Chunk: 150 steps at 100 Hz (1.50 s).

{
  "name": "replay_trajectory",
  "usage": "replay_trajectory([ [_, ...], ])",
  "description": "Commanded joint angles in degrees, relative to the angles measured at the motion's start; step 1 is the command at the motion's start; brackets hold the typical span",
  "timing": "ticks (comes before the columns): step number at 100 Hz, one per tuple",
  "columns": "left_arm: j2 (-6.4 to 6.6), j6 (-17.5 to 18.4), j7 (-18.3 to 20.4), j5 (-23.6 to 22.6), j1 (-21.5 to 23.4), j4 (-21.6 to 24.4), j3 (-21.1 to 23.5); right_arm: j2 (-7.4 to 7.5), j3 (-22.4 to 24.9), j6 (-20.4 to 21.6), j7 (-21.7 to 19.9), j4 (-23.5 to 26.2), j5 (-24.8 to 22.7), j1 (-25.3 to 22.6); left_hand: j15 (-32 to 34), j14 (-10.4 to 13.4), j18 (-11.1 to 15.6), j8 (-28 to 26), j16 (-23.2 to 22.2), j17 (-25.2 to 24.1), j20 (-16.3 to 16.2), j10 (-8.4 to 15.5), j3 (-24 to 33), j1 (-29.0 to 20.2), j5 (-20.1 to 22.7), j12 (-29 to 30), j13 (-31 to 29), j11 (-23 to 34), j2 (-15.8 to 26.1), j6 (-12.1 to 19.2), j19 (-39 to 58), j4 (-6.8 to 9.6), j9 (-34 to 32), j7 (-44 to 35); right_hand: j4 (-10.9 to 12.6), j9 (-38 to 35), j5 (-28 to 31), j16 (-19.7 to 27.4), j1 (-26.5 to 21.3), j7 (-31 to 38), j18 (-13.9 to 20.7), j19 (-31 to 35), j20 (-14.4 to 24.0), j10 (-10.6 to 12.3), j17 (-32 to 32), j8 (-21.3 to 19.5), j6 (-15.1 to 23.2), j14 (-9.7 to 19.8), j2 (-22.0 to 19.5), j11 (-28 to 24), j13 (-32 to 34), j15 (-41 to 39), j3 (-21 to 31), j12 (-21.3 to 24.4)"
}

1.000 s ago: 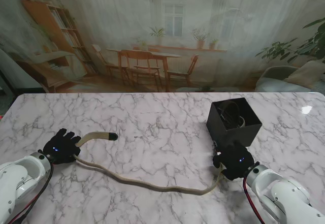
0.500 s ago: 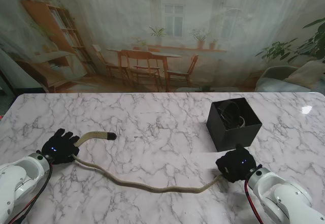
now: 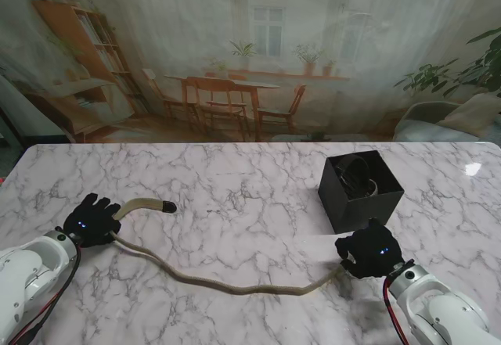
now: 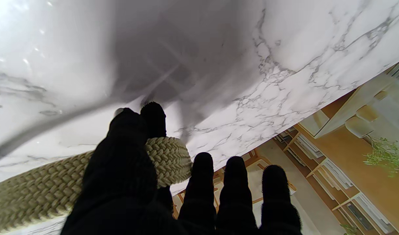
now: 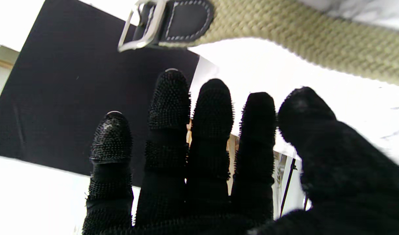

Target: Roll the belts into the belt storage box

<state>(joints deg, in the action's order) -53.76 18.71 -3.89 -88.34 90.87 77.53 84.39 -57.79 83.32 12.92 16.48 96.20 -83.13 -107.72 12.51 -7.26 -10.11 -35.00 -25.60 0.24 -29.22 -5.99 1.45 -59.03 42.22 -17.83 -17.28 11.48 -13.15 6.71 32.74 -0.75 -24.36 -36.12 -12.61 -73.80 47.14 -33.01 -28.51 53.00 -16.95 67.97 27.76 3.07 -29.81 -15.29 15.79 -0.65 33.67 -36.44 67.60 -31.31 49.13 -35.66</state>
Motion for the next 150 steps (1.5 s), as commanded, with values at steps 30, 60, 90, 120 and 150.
replay_trajectory([
  [30, -0.1, -0.2, 2.2, 0.4, -0.4, 0.4, -0.7, 0.62, 2.8, -3.8, -6.7, 2.2, -6.0, -2.5, -2.2, -1.9, -3.0, 15.0, 1.2, -1.1, 0.0, -1.6, -2.1, 13.4, -21.1, 3.1, 0.3, -4.8, 0.2, -6.0, -2.1, 0.39, 6.9, 31.3, 6.7, 19.4, -21.8, 1.1, 3.6, -24.6, -0.9, -3.5, 0.0, -3.8, 7.0, -1.5, 3.2, -2.3, -1.3, 6.0, -13.3, 6.8, 2.0, -1.0],
  [60, -0.35, 1.4, -1.2, -1.4, 2.9, 5.3, 3.2, 1.21, -1.9, -6.2, -5.9, -2.4, -6.7, 1.7, -2.2, -2.1, -3.4, 15.7, 1.2, -0.5, -0.2, -1.8, -0.5, 9.4, -18.9, 3.5, -0.2, -4.5, 4.4, -6.5, -2.3, 0.18, 6.2, 30.5, 5.7, 39.1, -8.2, 5.7, 7.2, -15.6, -0.1, -4.8, 1.8, -9.1, 10.3, -11.5, 1.8, -4.5, 1.6, 14.4, -26.0, 9.0, 0.9, 10.9],
  [90, -1.19, 2.1, -4.4, -0.3, 5.9, 9.7, 5.7, 1.45, -4.6, -6.7, -3.8, -5.1, -5.8, 3.7, -2.1, -2.7, -4.3, 14.1, 1.4, -0.1, -0.3, -2.3, -2.3, 7.8, -15.1, 3.1, -1.3, -4.1, 8.5, -6.9, -2.2, 0.15, 2.6, 27.7, -0.8, 17.8, -1.1, 14.3, 0.4, 1.6, -1.1, -8.0, -1.7, 0.8, 11.4, -6.9, 6.4, -2.3, 4.0, 13.8, -23.2, 16.6, 1.8, 17.2],
  [120, -2.02, 4.4, -5.7, 2.7, 5.4, 13.7, 3.4, 1.06, -5.3, -7.2, -3.6, -5.9, -3.2, 4.1, -2.4, -2.8, -4.7, 12.5, 1.4, -0.4, -0.1, -2.4, -2.6, 8.2, -12.7, 2.8, -1.0, -4.8, 9.9, -7.2, -2.7, 0.07, 2.1, 26.0, -0.9, -4.4, -4.2, 8.2, -3.0, -2.0, -1.1, -5.2, -2.5, 2.1, 6.0, 2.0, 0.9, 4.0, 0.8, 1.1, -7.0, 8.6, 3.3, 3.7],
  [150, -2.73, 5.4, -4.9, 4.9, 5.1, 17.8, 0.6, 0.44, -5.8, -7.5, -5.2, -6.1, 0.7, 4.3, -2.4, -3.0, -5.1, 11.1, 1.5, -0.3, 0.0, -2.5, -2.7, 8.4, -11.1, 2.6, -1.3, -5.3, 10.2, -7.3, -3.0, -0.01, 1.3, 24.9, 6.4, -9.6, -16.0, -0.5, -2.9, -19.3, 0.9, 7.1, 0.3, -1.4, -8.1, 3.6, -2.6, -2.3, -4.8, -8.9, 7.5, -8.7, 7.7, 1.7],
])
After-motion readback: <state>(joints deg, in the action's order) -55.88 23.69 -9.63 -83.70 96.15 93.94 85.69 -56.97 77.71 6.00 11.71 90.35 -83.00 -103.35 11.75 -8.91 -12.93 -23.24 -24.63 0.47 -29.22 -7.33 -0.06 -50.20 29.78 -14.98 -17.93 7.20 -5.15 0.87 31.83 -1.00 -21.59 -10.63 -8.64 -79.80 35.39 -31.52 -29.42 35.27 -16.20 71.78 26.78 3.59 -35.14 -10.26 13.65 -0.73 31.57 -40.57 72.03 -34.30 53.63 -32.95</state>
